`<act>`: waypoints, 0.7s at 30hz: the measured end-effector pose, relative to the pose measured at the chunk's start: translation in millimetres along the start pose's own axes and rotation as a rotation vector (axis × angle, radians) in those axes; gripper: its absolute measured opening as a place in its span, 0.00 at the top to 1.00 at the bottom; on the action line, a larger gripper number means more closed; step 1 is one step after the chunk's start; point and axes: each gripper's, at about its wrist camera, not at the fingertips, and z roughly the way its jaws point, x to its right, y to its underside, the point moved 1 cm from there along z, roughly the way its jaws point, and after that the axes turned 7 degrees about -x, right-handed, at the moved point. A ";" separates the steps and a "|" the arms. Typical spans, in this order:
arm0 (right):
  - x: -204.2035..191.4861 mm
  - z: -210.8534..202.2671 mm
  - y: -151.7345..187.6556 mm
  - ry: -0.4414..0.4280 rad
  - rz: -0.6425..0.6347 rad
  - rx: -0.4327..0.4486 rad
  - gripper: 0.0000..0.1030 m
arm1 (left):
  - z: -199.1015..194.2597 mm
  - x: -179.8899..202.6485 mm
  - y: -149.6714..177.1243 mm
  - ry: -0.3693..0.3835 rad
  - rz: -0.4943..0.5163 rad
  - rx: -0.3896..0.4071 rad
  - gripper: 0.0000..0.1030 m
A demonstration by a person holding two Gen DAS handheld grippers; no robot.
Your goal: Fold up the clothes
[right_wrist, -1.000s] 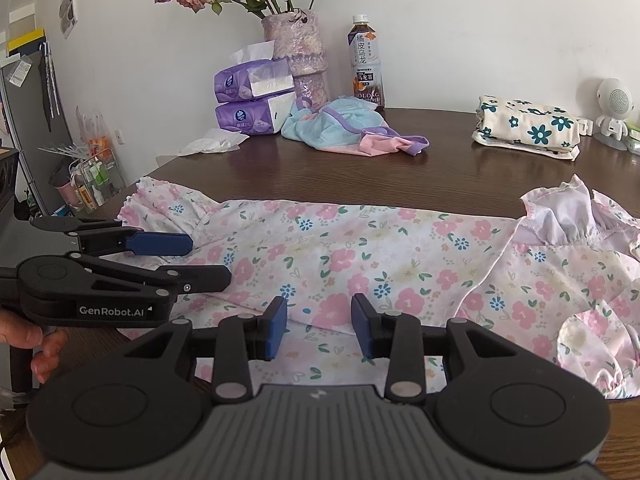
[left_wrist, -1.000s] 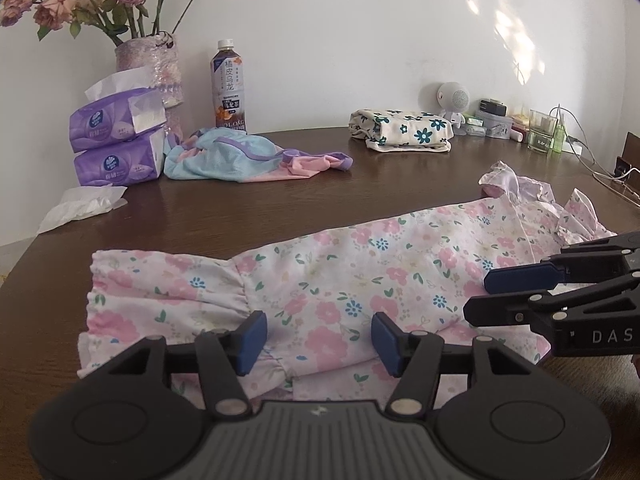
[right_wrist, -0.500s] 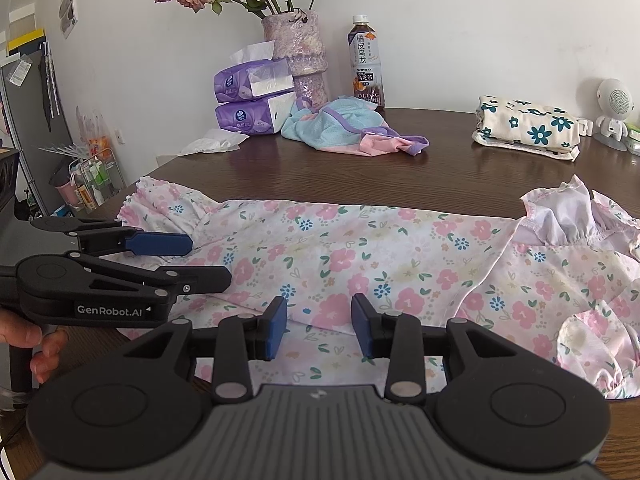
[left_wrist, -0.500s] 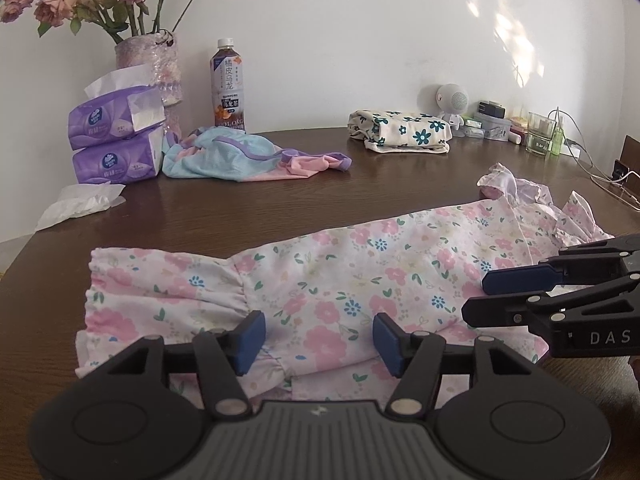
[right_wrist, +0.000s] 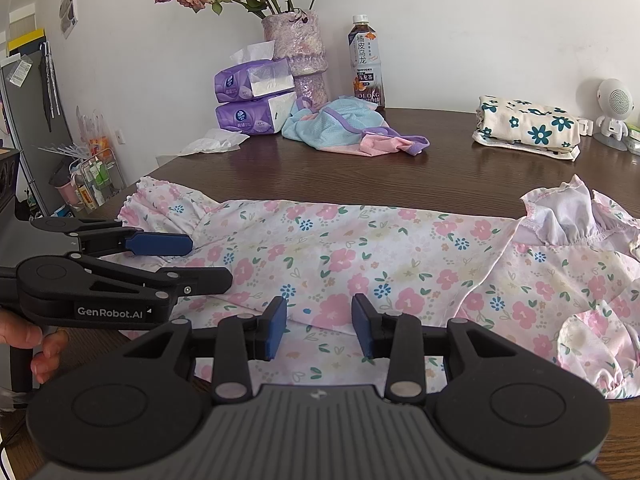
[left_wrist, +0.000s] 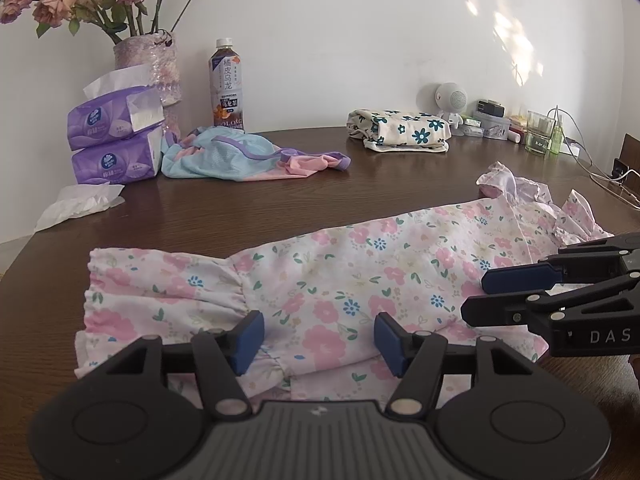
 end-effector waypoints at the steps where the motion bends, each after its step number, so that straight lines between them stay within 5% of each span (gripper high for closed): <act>1: 0.0 0.1 0.0 0.000 0.000 0.000 0.64 | 0.1 0.2 0.0 -0.001 0.001 0.000 0.42; 21: 8.3 -4.7 2.7 0.007 0.057 0.012 0.64 | 0.4 0.1 0.2 -0.002 0.002 -0.001 0.42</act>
